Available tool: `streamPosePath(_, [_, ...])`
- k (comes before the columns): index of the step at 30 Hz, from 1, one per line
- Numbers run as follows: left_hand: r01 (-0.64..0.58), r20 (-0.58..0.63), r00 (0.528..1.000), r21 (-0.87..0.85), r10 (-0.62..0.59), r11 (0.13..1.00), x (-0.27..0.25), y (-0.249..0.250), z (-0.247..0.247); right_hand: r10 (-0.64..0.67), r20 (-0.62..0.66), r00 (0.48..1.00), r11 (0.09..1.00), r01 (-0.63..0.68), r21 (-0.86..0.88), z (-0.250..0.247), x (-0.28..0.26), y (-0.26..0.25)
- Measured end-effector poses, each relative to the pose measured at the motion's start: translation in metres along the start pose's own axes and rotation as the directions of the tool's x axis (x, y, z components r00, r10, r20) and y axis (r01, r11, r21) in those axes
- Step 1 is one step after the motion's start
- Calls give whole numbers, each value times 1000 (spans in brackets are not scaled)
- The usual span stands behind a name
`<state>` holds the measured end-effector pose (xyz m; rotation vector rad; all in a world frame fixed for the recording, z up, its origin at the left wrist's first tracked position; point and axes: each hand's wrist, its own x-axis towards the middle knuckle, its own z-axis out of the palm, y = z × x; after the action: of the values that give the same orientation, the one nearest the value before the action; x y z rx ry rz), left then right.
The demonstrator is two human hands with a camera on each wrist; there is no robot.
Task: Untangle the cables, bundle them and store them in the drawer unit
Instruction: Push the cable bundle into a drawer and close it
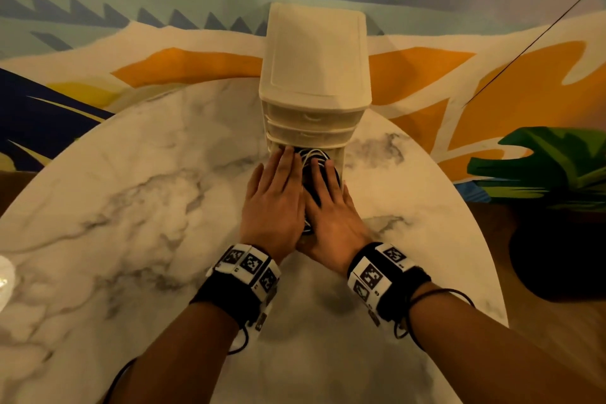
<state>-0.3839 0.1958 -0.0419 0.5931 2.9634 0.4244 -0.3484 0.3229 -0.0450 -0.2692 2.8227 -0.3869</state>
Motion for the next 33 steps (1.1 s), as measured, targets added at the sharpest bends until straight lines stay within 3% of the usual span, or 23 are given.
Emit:
streamPosePath(6, [-23, 118, 993, 52, 17, 998, 6, -4, -3, -27, 65, 998, 998, 30, -48, -7, 7, 8])
streamPosePath(16, [4, 16, 1000, 153, -6, 988, 11, 9, -11, -21, 53, 998, 1000, 20, 11, -10, 12, 12])
streamPosePath(18, [-31, -18, 999, 159, 34, 987, 12, 12, -16, -18, 35, 999, 1000, 18, 9, -7, 13, 12])
streamPosePath(21, [-180, -19, 983, 130, 184, 975, 13, 20, -18, -18, 21, 1000, 997, 20, -69, 3, 18, 10])
streamPosePath(25, [-162, 81, 985, 81, 156, 983, 8, 13, -9, -46, 47, 998, 995, 50, -90, 13, 23, 15])
streamPosePath(30, [-255, 85, 964, 50, 251, 966, 3, -4, -4, -62, -7, 998, 998, 61, -31, 9, 15, 17])
streamPosePath(33, [-243, 92, 968, 85, 235, 966, 2, -11, -5, -61, -22, 998, 998, 61, 18, 7, 13, 16])
